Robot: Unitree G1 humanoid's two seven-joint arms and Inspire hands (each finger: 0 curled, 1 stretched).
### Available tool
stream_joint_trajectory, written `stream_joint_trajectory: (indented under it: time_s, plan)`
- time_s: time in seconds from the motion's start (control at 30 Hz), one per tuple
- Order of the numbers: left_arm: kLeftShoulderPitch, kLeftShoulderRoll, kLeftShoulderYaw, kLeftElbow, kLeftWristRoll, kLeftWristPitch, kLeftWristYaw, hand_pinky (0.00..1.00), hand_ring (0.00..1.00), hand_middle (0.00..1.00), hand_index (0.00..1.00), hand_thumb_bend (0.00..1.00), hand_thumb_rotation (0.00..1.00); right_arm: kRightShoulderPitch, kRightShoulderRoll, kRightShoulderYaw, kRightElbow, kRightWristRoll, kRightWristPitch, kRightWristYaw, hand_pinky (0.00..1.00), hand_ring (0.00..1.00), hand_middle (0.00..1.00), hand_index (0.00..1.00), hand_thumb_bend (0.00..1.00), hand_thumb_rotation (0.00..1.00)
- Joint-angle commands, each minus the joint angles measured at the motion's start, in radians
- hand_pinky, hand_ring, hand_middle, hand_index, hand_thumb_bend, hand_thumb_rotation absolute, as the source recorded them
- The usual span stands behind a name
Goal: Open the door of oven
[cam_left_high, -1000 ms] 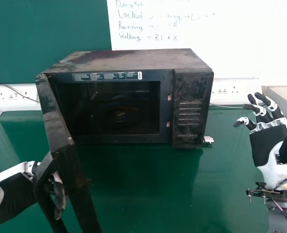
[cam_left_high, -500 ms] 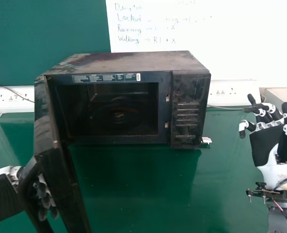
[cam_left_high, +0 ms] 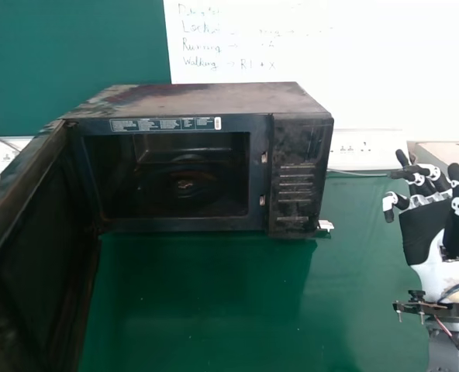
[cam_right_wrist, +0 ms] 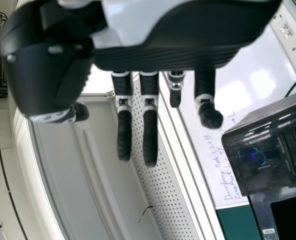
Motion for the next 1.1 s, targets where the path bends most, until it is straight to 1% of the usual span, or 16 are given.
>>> stream_joint_trajectory:
  time_s: [0.0, 0.07, 0.13, 0.17, 0.2, 0.23, 0.3, 0.33, 0.4, 0.43, 0.53, 0.6, 0.67, 0.77, 0.93, 1.07]
  plan:
    - [-0.046, -0.069, 0.277, 0.088, -0.170, -0.149, -0.042, 0.13, 0.19, 0.40, 0.47, 0.51, 0.00, -0.016, -0.012, 0.003, -0.015, 0.004, 0.008, -0.002, 0.43, 0.48, 0.58, 0.69, 1.00, 0.80]
    - [-0.143, -0.104, 0.260, 0.167, -0.163, -0.306, -0.068, 0.17, 0.24, 0.41, 0.47, 0.51, 0.00, -0.018, -0.015, 0.002, -0.009, 0.008, 0.009, 0.005, 0.43, 0.48, 0.58, 0.69, 1.00, 0.79]
    - [-0.291, -0.114, 0.221, 0.276, -0.173, -0.469, -0.124, 0.19, 0.24, 0.42, 0.48, 0.51, 0.00, -0.018, -0.015, 0.003, -0.013, 0.004, 0.009, 0.001, 0.43, 0.48, 0.58, 0.69, 1.00, 0.79]
    - [-0.361, -0.108, 0.200, 0.343, -0.192, -0.508, -0.163, 0.17, 0.23, 0.34, 0.48, 0.51, 0.06, -0.017, -0.014, 0.004, -0.018, -0.001, 0.008, -0.005, 0.42, 0.48, 0.58, 0.69, 1.00, 0.80]
    - [-0.428, -0.109, 0.180, 0.400, -0.223, -0.505, -0.184, 0.17, 0.22, 0.32, 0.44, 0.75, 0.31, -0.016, -0.013, 0.006, -0.023, -0.006, 0.007, -0.011, 0.42, 0.48, 0.58, 0.68, 1.00, 0.80]
    - [-0.507, -0.155, 0.164, 0.409, -0.287, -0.474, -0.135, 0.18, 0.21, 0.29, 0.45, 0.90, 0.47, -0.015, -0.012, 0.007, -0.027, -0.010, 0.007, -0.015, 0.42, 0.47, 0.58, 0.68, 1.00, 0.81]
    - [-0.670, -0.252, 0.139, 0.415, -0.391, -0.451, -0.041, 0.14, 0.16, 0.25, 0.47, 0.93, 0.47, -0.015, -0.013, 0.006, -0.025, -0.006, 0.009, -0.014, 0.42, 0.47, 0.58, 0.68, 1.00, 0.80]
    - [-0.711, -0.269, 0.134, 0.427, -0.401, -0.456, -0.029, 0.16, 0.21, 0.36, 0.56, 0.95, 0.56, -0.015, -0.014, 0.006, -0.021, -0.003, 0.010, -0.011, 0.42, 0.47, 0.58, 0.68, 1.00, 0.79]
    - [-0.746, -0.302, 0.128, 0.393, -0.374, -0.501, 0.057, 0.17, 0.26, 0.44, 0.59, 0.96, 0.62, -0.017, -0.016, 0.004, -0.014, 0.001, 0.008, -0.004, 0.42, 0.48, 0.58, 0.69, 1.00, 0.79]
    - [-0.752, -0.338, 0.121, 0.342, -0.363, -0.515, 0.153, 0.18, 0.29, 0.46, 0.58, 0.97, 0.61, -0.017, -0.016, 0.004, -0.014, -0.001, 0.007, -0.005, 0.42, 0.48, 0.58, 0.69, 1.00, 0.79]
    - [-0.772, -0.399, 0.118, 0.271, -0.358, -0.538, 0.345, 0.23, 0.34, 0.45, 0.55, 0.99, 0.57, -0.014, -0.015, 0.006, -0.019, -0.005, 0.006, -0.010, 0.42, 0.48, 0.58, 0.69, 1.00, 0.79]
    - [-0.801, -0.421, 0.133, 0.266, -0.352, -0.571, 0.489, 0.27, 0.37, 0.48, 0.55, 0.97, 0.60, -0.015, -0.016, 0.005, -0.014, -0.002, 0.006, -0.005, 0.42, 0.48, 0.58, 0.69, 1.00, 0.80]
    - [-0.819, -0.421, 0.144, 0.285, -0.339, -0.602, 0.573, 0.32, 0.43, 0.51, 0.59, 0.96, 0.61, -0.016, -0.016, 0.004, -0.010, 0.001, 0.005, -0.002, 0.43, 0.48, 0.58, 0.69, 1.00, 0.79]
    - [-0.822, -0.408, 0.146, 0.323, -0.301, -0.622, 0.628, 0.38, 0.50, 0.56, 0.63, 0.91, 0.65, -0.019, -0.017, 0.002, 0.000, 0.003, 0.003, 0.004, 0.43, 0.48, 0.58, 0.69, 1.00, 0.79]
    - [-0.833, -0.464, 0.113, 0.233, -0.214, -0.661, 0.860, 0.40, 0.53, 0.57, 0.62, 0.90, 0.69, -0.021, -0.020, -0.003, 0.011, 0.003, 0.002, 0.004, 0.43, 0.48, 0.58, 0.69, 1.00, 0.78]
    - [-0.839, -0.508, 0.081, 0.133, -0.149, -0.689, 1.066, 0.37, 0.53, 0.58, 0.64, 0.89, 0.61, -0.021, -0.020, -0.001, 0.005, -0.001, 0.002, 0.000, 0.43, 0.48, 0.58, 0.69, 1.00, 0.78]
